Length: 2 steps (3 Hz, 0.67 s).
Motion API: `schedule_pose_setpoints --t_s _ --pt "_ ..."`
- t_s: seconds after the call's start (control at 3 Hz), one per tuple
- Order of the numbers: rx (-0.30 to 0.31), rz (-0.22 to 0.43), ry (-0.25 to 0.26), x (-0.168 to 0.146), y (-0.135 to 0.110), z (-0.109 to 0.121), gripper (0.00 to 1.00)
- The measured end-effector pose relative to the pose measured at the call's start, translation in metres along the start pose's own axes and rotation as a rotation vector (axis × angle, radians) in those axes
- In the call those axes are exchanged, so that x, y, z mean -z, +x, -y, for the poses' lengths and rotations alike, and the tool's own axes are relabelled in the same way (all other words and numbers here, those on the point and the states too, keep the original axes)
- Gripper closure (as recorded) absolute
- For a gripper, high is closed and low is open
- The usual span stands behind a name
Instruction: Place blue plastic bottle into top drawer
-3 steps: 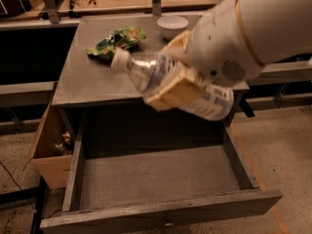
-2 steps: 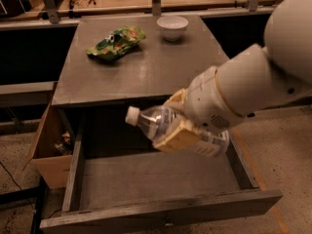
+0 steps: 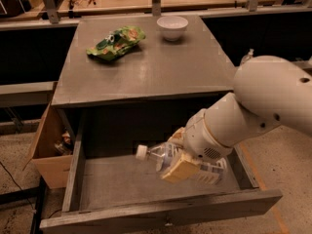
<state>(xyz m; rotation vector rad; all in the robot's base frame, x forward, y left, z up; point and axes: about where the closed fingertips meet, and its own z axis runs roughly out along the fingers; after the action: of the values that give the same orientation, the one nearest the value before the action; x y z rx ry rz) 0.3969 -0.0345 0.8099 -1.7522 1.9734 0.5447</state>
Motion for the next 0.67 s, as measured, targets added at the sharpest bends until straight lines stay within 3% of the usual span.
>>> schedule_pose_setpoints --t_s 0.67 --pt "-0.024 -0.033 -0.044 -0.0242 0.0231 -0.0025 1.0"
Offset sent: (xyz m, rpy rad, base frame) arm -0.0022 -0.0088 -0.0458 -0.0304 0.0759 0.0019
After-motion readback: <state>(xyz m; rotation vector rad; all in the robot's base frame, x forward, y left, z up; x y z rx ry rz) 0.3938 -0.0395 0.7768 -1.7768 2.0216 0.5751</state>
